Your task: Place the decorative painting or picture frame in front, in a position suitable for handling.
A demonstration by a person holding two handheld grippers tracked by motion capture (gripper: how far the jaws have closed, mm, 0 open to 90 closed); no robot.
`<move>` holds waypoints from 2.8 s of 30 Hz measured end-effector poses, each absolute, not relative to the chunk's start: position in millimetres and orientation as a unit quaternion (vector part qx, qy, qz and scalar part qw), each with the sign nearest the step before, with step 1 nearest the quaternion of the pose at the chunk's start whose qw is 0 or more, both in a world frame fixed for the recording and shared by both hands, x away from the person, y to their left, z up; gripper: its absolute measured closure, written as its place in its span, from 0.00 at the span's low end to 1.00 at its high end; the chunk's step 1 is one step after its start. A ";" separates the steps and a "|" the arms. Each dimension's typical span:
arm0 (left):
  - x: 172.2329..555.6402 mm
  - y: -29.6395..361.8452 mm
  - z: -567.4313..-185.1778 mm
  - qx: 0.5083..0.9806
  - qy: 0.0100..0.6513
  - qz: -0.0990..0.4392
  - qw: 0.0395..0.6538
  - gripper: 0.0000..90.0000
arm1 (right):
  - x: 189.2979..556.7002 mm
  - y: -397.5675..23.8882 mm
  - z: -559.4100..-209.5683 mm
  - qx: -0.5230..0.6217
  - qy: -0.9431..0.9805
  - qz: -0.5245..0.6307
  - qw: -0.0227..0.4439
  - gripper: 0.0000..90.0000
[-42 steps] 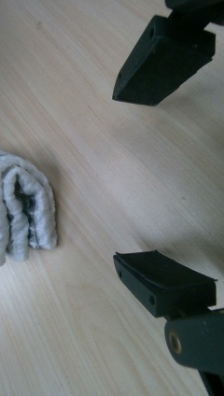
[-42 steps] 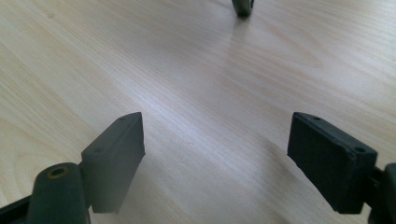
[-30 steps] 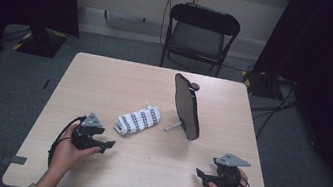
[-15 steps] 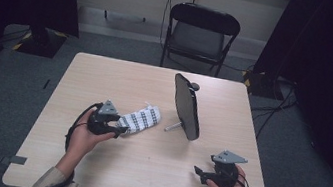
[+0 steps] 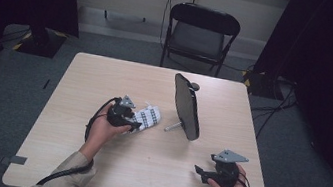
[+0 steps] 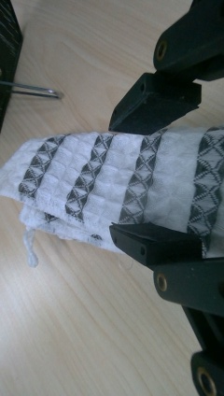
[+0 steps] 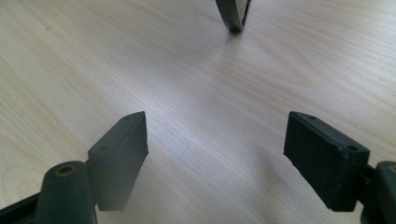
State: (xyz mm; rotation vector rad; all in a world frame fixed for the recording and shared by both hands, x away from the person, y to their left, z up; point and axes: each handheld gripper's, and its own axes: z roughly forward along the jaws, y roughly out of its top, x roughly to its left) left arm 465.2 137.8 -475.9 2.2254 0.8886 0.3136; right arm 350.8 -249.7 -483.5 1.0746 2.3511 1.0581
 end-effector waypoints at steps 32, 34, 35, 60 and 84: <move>375.1 200.1 -464.1 0.850 0.375 0.100 0.357 0.89 | 358.2 -236.5 -472.1 0.364 0.821 0.389 0.207 0.38; 365.3 208.3 -467.2 0.849 0.380 0.095 0.355 0.89 | 360.7 -234.6 -471.9 0.363 0.823 0.386 0.206 0.38; 360.5 211.5 -469.3 0.847 0.384 0.093 0.355 0.89 | 360.7 -234.6 -471.9 0.363 0.823 0.386 0.206 0.38; 341.4 224.3 -470.1 0.824 0.399 0.114 0.387 0.42 | 389.2 -211.7 -440.7 0.379 0.801 0.409 0.217 0.55; 344.7 222.0 -474.6 0.823 0.401 0.098 0.390 0.36 | 382.9 -191.6 -434.1 0.388 0.797 0.387 0.254 0.84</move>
